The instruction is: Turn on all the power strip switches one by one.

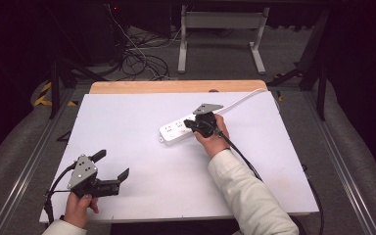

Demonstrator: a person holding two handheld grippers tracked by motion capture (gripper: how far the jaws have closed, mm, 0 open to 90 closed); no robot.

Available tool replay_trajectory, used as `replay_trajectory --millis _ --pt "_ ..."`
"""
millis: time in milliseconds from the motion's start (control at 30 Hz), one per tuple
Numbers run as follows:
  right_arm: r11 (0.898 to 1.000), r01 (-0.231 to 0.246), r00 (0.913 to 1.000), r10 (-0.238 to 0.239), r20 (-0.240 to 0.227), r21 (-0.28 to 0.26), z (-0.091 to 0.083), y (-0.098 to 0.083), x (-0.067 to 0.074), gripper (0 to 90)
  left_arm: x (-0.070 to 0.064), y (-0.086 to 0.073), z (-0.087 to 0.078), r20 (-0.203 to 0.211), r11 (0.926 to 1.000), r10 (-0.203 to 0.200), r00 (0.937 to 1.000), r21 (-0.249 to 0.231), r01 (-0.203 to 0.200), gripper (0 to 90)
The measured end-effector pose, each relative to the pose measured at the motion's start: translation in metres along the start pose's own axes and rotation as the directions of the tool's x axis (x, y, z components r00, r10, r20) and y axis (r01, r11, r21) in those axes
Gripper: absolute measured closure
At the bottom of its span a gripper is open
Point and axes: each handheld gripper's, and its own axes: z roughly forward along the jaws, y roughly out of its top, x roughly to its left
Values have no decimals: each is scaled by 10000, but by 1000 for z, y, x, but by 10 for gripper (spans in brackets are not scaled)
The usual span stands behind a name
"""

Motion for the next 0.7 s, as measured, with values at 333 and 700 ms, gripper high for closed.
replay_trajectory --millis 333,700 --pt "9996 -1 9998 6 -182 289 12 -5 7 900 1 0 0 -7 10000 13 10000 27 -13 39" --pt "9992 217 9996 -210 -198 327 15 -6 10 900 1 0 0 27 10000 -36 10000 32 36 39"
